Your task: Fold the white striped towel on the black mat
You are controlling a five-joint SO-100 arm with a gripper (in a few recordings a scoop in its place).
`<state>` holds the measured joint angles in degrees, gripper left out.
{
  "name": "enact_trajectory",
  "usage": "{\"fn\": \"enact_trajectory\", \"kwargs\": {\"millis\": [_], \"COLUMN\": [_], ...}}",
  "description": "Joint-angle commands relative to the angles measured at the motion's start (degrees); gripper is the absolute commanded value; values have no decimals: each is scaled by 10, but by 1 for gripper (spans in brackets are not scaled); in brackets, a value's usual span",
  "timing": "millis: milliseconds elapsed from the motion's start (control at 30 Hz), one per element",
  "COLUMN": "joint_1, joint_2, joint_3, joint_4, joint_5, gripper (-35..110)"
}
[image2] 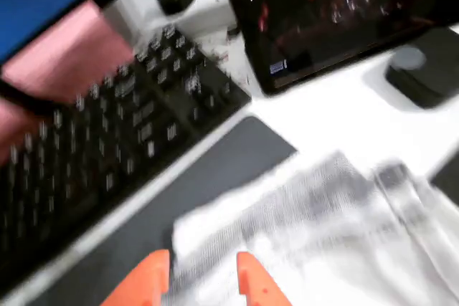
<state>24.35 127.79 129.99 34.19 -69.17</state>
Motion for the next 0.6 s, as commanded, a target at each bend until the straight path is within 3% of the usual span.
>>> {"fn": "enact_trajectory", "kwargs": {"millis": [0,267,567], "joint_1": [-11,-94,-92], "joint_2": [67,-78,-316], "joint_3": [43,30,-47], "joint_4": [26,4,-134], "joint_5": [-20,-4,4], "gripper": [14,14,12]}}
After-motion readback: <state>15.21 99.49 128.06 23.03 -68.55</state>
